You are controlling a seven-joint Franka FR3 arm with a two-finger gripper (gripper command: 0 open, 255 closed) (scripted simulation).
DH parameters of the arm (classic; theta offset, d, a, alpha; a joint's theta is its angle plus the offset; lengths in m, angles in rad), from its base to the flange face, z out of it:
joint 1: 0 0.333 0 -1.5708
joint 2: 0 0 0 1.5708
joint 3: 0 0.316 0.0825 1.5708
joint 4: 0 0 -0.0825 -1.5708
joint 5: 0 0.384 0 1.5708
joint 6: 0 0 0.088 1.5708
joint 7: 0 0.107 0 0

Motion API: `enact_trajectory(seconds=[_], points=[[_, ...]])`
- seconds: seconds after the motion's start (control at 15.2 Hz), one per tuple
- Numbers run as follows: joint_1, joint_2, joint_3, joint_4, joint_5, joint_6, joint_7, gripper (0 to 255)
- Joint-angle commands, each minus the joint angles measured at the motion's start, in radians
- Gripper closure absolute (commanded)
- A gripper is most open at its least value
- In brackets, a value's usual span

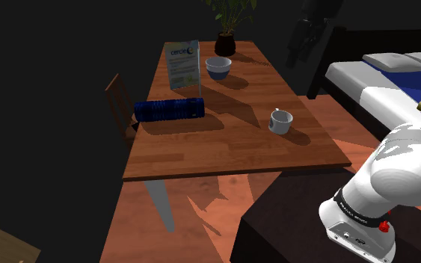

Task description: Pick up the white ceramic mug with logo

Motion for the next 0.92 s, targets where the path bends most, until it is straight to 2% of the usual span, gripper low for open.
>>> enact_trajectory(seconds=[0.0,0.46,0.86], points=[[0.0,0.0,0.0,0.0,0.0,0.0,0.0,0],[-0.031,0.058,-0.046,-0.157,-0.064,0.176,-0.072,0],[-0.064,0.156,-0.09,-0.253,-0.119,0.341,-0.128,0]])
